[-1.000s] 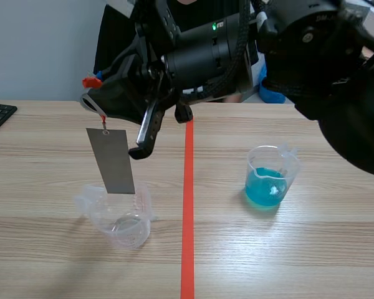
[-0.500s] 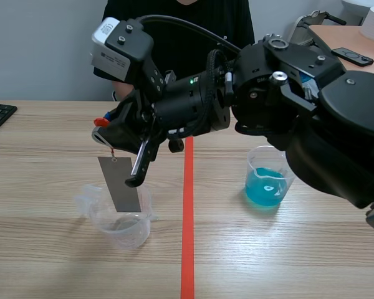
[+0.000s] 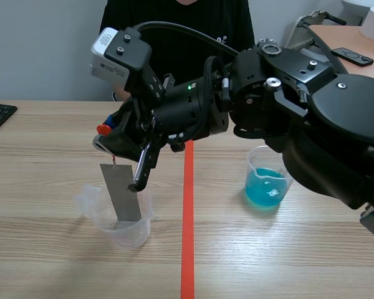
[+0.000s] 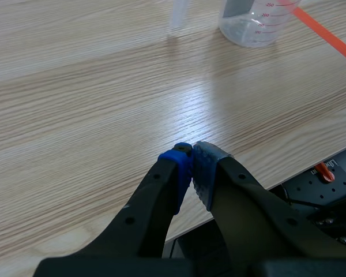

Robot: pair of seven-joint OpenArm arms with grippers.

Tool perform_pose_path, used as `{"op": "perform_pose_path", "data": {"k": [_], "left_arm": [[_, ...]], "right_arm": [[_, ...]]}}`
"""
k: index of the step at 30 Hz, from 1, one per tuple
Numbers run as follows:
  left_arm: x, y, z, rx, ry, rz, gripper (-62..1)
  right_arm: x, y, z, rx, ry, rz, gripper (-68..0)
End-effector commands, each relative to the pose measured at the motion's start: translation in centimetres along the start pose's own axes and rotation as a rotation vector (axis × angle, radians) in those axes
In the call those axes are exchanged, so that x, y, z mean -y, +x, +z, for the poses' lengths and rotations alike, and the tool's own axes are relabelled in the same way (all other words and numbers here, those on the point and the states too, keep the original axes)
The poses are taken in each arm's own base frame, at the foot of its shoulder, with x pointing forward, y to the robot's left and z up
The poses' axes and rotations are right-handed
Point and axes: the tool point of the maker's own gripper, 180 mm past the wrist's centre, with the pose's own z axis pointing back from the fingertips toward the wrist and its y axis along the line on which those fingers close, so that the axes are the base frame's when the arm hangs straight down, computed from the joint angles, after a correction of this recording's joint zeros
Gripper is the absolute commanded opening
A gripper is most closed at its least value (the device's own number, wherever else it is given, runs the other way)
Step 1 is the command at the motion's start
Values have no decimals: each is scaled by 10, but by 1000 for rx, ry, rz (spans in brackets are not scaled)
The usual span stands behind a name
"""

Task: Do the redox reaction experiment.
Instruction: 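Put the plate into the left beaker, then return to the home posture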

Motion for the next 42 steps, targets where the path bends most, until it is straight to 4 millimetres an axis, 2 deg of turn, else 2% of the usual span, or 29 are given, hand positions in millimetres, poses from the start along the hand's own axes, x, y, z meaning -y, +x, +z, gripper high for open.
{"op": "perform_pose_path", "data": {"k": [1, 5, 7, 8, 11, 15, 19, 22, 23, 25, 28, 35, 38, 42], "left_arm": [[-5, 7, 1, 28, 10, -7, -578], [-5, 7, 1, 28, 10, -7, -578], [-5, 7, 1, 28, 10, -7, -578], [-5, 7, 1, 28, 10, -7, -578], [-5, 7, 1, 28, 10, -7, -578], [-5, 10, 1, 43, 10, -7, -578], [-5, 21, 1, 93, 6, -13, -577], [-1, 31, 2, 130, -11, -24, -567], [2, 35, 2, 142, -20, -29, -534], [7, 46, 2, 172, -41, -41, -429], [14, 58, 0, 201, -68, -59, -304], [28, 83, 0, 273, -104, -82, -89], [33, 91, -1, 297, -112, -92, -34], [41, 108, 0, 341, -125, -89, -15]], "right_arm": [[3, 12, 2, 31, -2, 20, -410], [-7, 12, -4, 29, 28, 20, -123], [-15, 12, -7, 28, 51, 20, -21], [-19, 11, -9, 25, 63, 22, 4], [-27, 11, -13, 27, 88, 21, 4], [-36, 21, -14, 76, 122, -25, 4], [-39, 28, -12, 88, 130, -8, 4], [-45, 42, -4, 143, 150, -23, 4], [-48, 47, 1, 167, 154, -21, 4], [-55, 54, 13, 203, 163, -10, 4], [-68, 54, 31, 224, 174, 5, 4], [-72, 26, 78, 198, 66, -69, 4], [-64, 15, 103, 198, 0, -122, 4], [-41, 3, 139, 174, -117, -161, 4]]}}
